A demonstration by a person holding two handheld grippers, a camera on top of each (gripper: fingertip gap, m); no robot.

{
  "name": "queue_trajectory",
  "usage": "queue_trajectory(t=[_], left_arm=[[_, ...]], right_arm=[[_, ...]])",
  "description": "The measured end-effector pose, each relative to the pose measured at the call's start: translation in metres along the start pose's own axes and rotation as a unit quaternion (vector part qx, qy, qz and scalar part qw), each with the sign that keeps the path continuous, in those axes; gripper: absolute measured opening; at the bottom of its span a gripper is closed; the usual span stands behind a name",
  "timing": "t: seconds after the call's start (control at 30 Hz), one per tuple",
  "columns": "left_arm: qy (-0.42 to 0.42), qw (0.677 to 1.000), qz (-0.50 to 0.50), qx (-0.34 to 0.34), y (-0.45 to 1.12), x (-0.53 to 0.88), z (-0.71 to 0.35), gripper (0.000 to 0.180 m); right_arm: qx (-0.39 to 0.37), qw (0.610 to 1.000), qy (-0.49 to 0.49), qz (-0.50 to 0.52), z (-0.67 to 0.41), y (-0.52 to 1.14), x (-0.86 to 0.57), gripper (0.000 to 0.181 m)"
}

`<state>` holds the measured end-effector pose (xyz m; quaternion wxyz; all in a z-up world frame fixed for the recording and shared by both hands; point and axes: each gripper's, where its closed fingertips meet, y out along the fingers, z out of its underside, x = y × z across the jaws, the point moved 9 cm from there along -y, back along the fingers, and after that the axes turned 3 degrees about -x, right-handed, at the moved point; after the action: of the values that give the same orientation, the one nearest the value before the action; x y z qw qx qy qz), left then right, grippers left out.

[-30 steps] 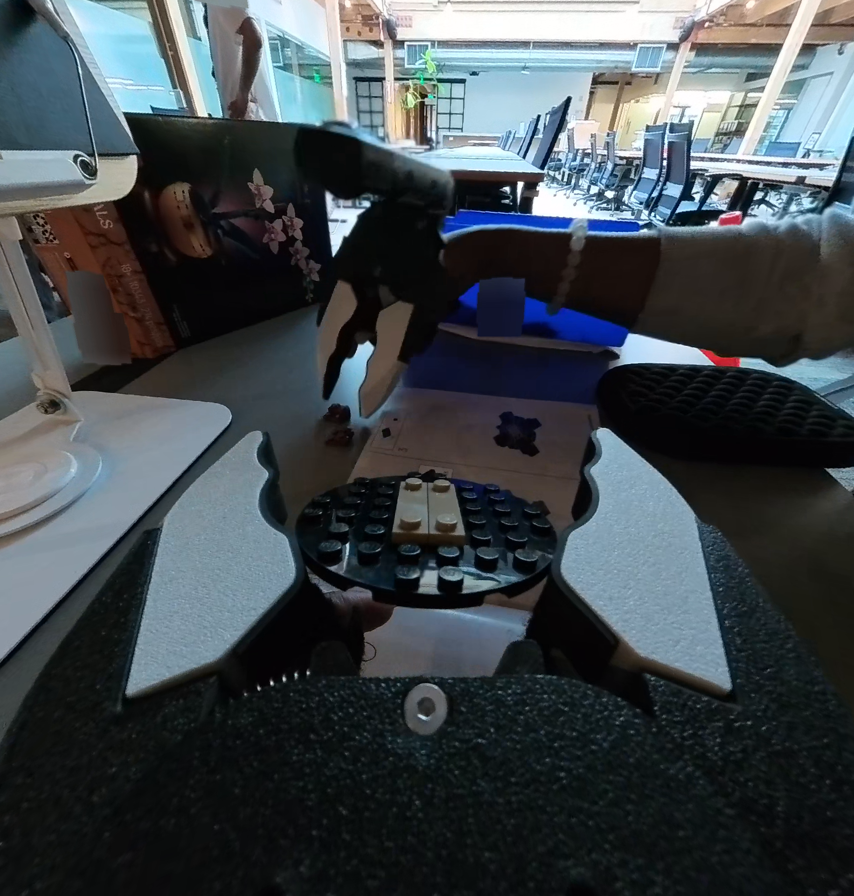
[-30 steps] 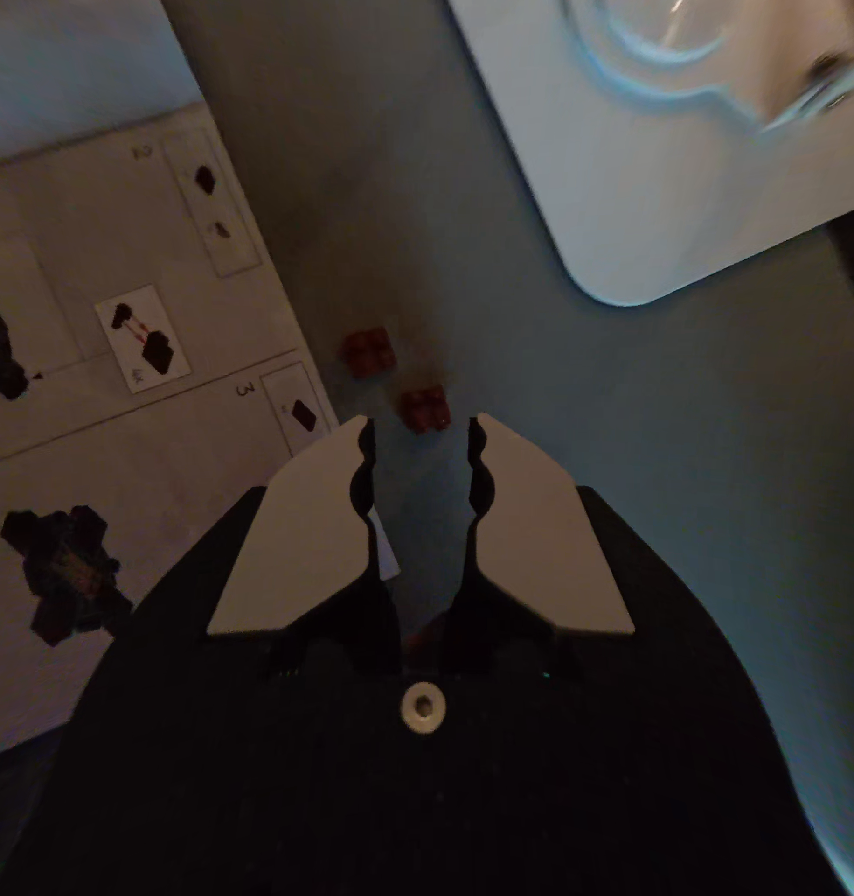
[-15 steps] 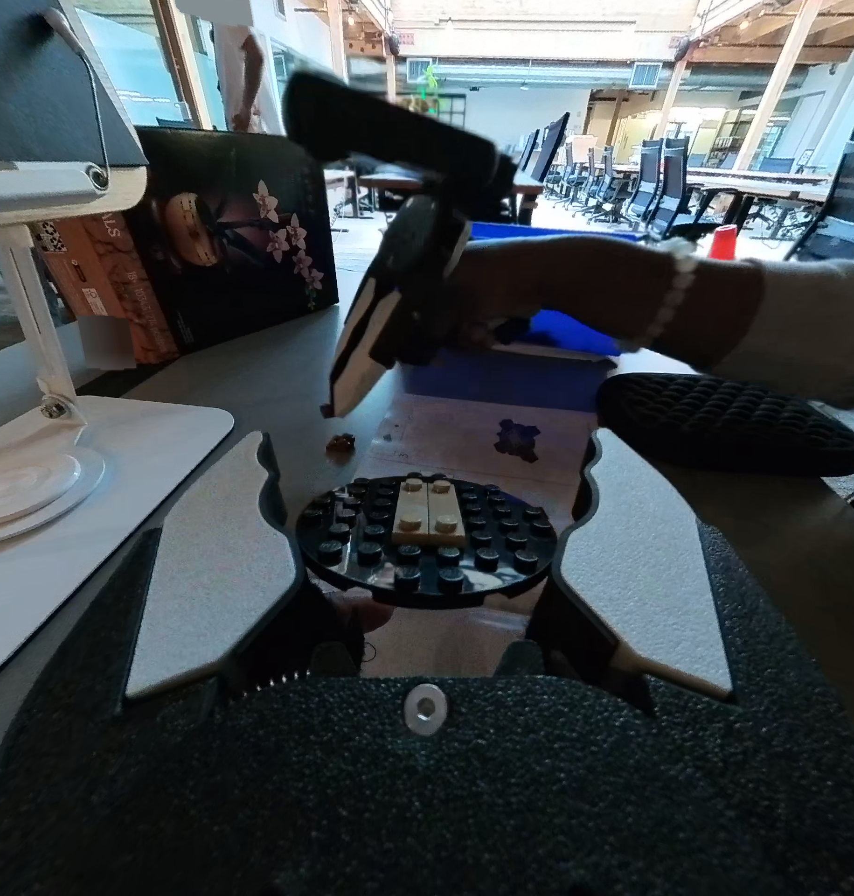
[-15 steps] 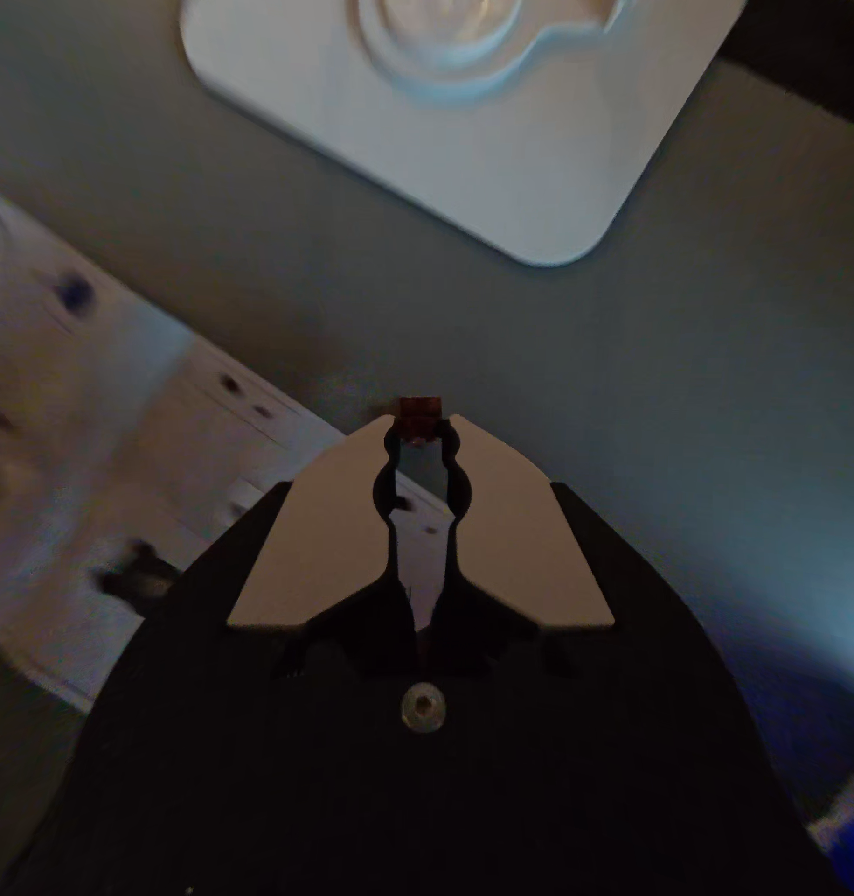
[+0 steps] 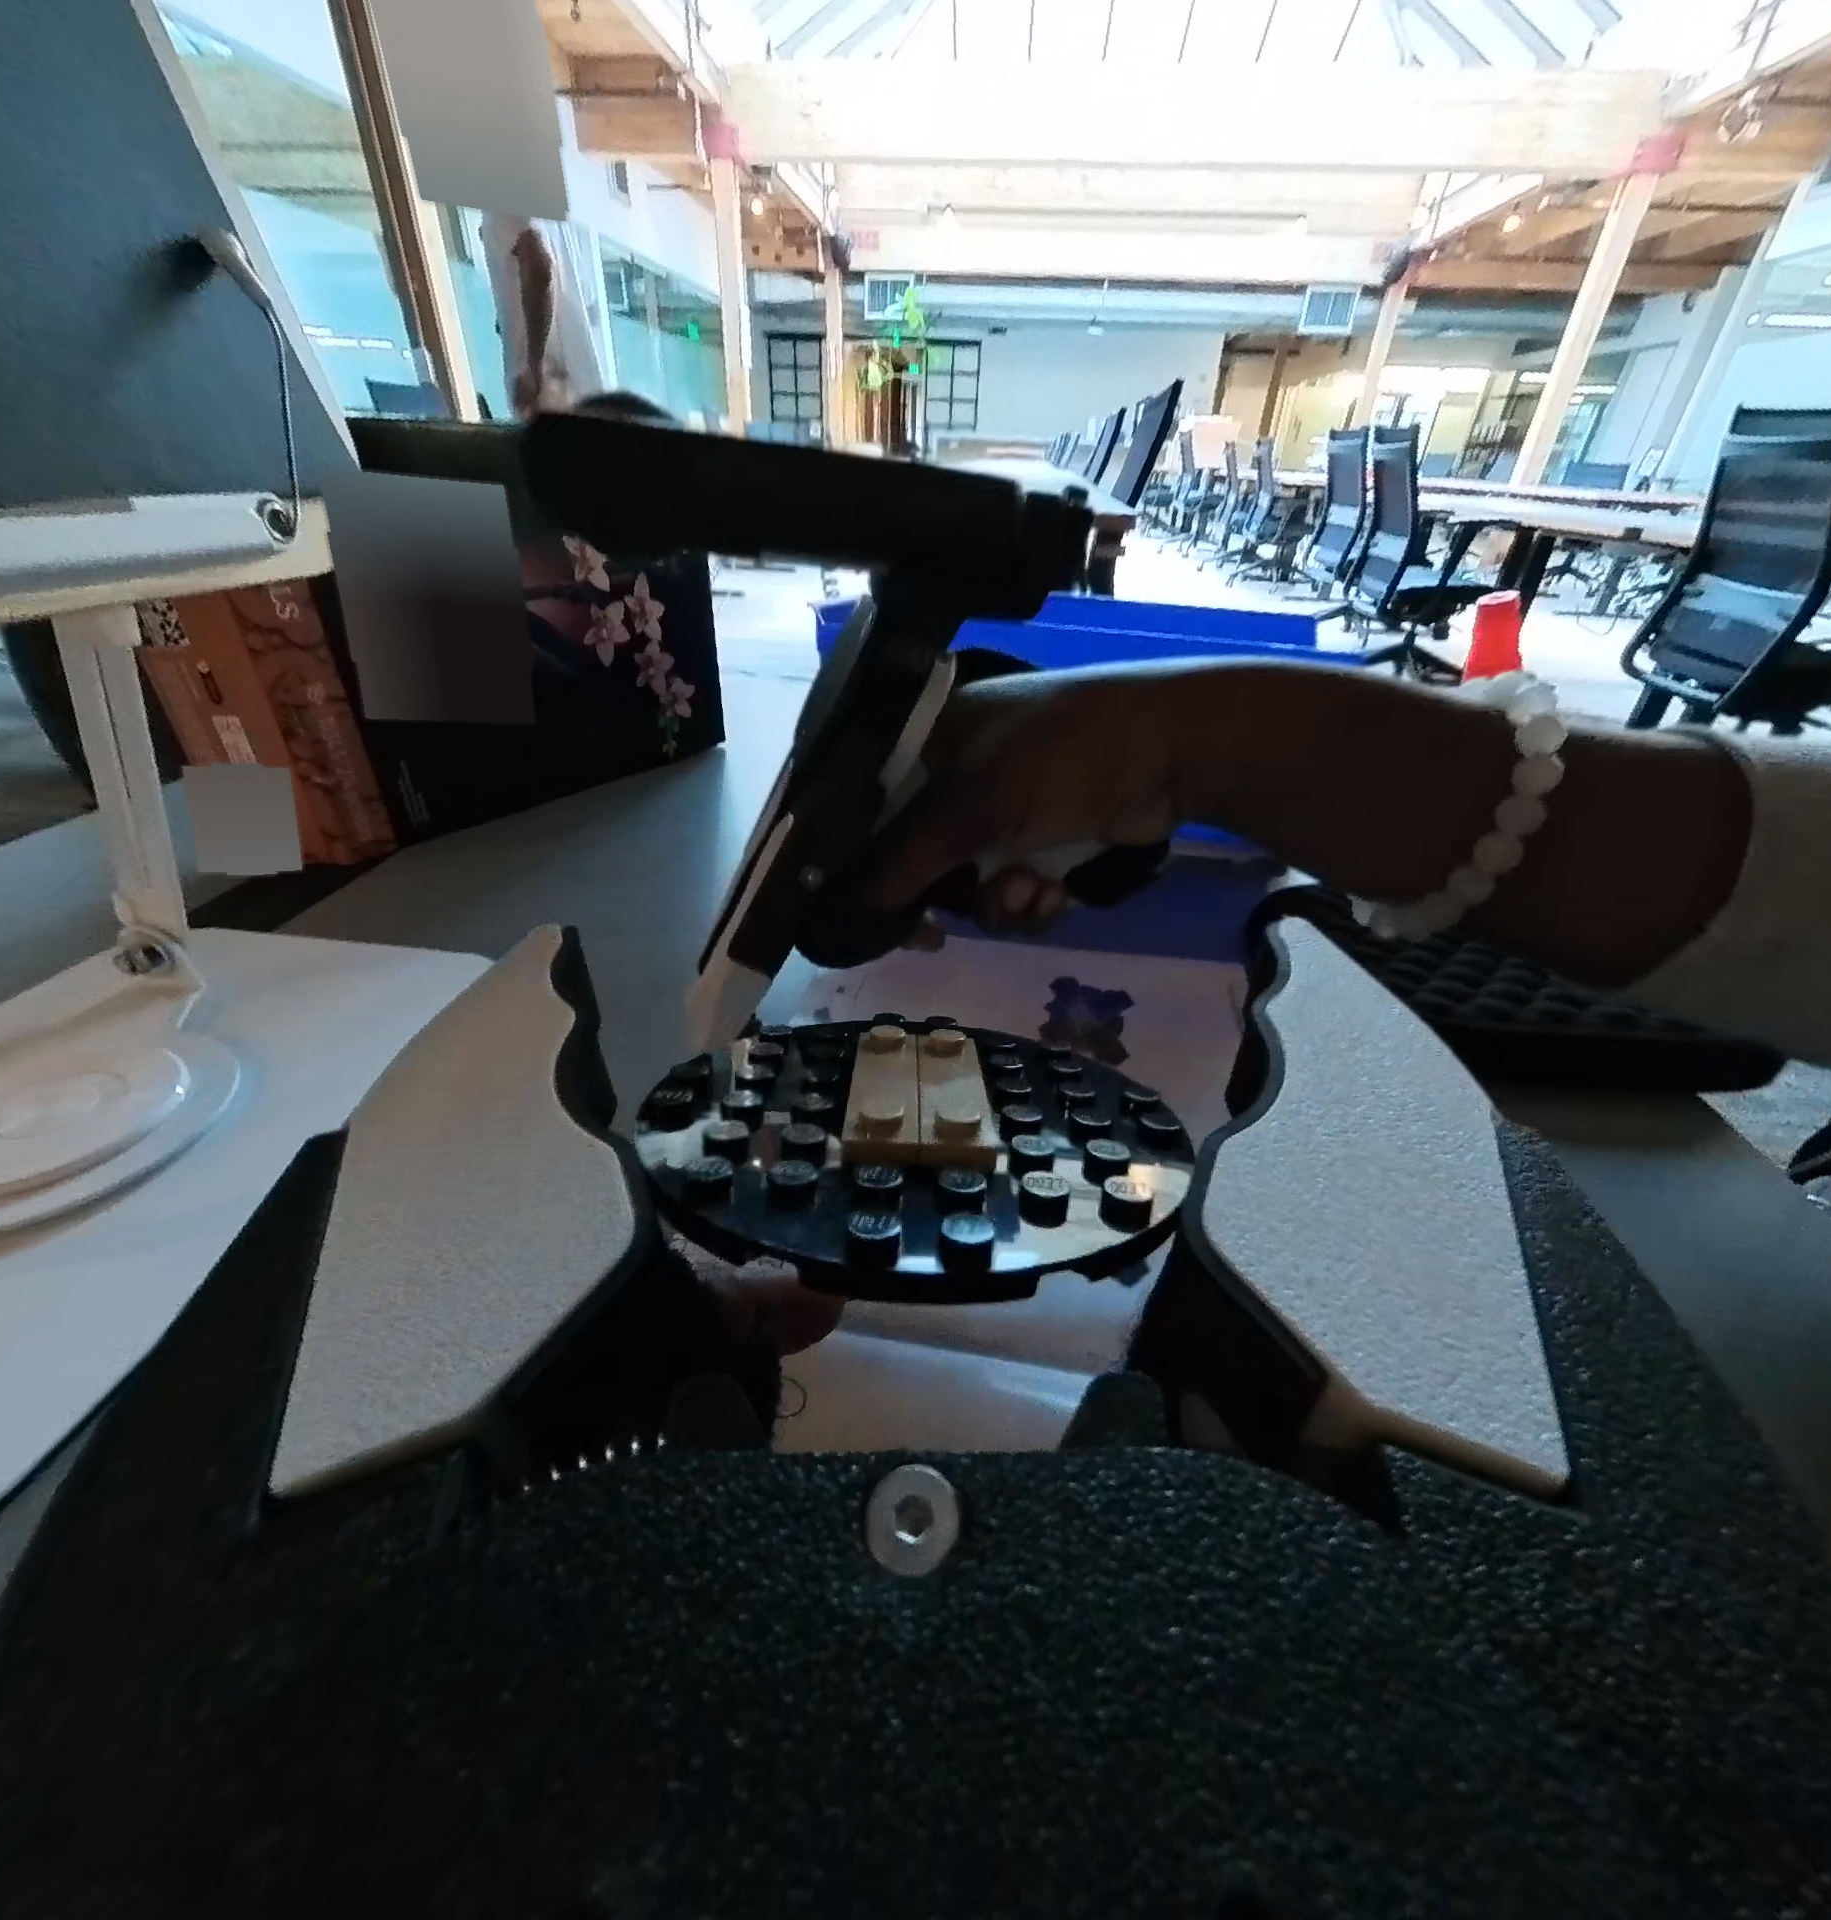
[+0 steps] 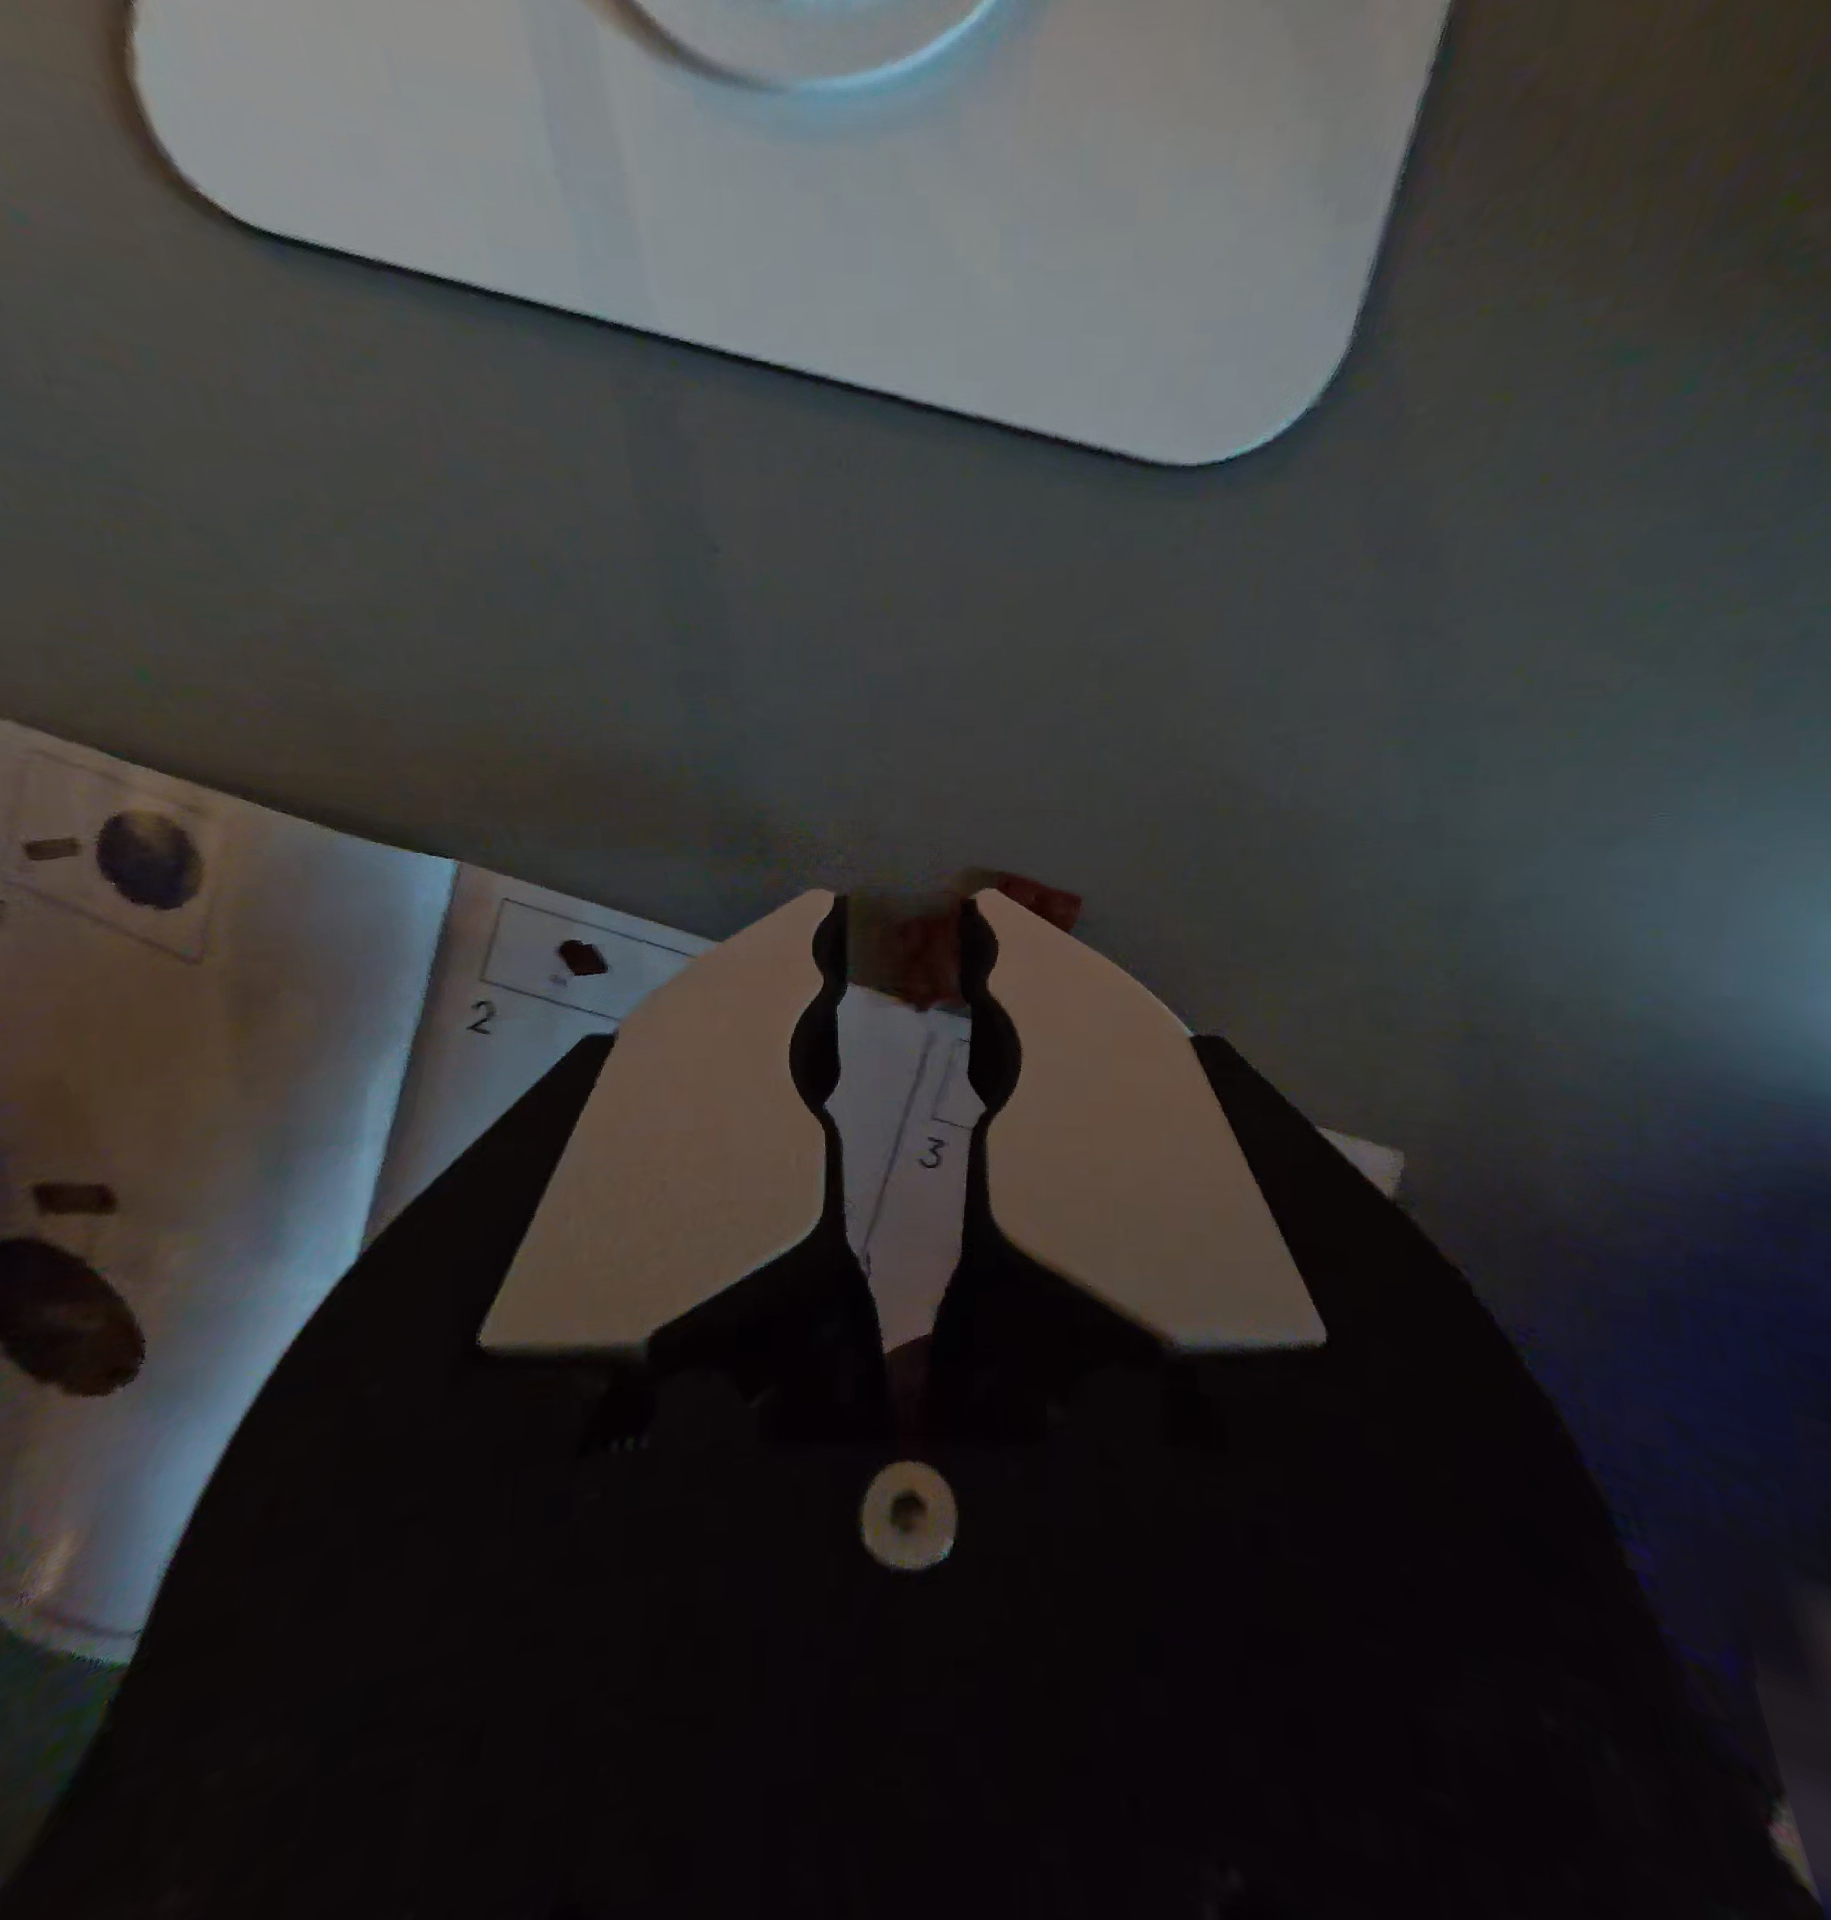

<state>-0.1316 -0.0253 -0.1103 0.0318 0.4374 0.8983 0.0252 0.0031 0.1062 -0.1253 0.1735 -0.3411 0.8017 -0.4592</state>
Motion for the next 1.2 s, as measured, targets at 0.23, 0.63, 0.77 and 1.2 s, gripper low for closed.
queue_trajectory(t=[0.23,0.63,0.77,1.2], left_arm=[[0.000,1.000,0.000,-0.010,-0.001,0.001,-0.002,0.116],[0.000,1.000,-0.001,0.009,0.000,0.001,0.002,0.116],[0.000,1.000,0.000,0.007,0.001,0.002,0.002,0.116],[0.001,1.000,0.000,0.009,0.001,0.002,0.002,0.117]], right_arm=[[-0.096,0.995,-0.024,-0.029,-0.004,-0.046,-0.005,0.019],[-0.039,0.989,-0.124,-0.069,0.026,-0.009,-0.015,0.010],[-0.030,0.992,-0.109,-0.057,0.023,0.000,-0.010,0.010],[-0.265,0.947,-0.069,-0.170,0.026,-0.103,-0.019,0.017]])
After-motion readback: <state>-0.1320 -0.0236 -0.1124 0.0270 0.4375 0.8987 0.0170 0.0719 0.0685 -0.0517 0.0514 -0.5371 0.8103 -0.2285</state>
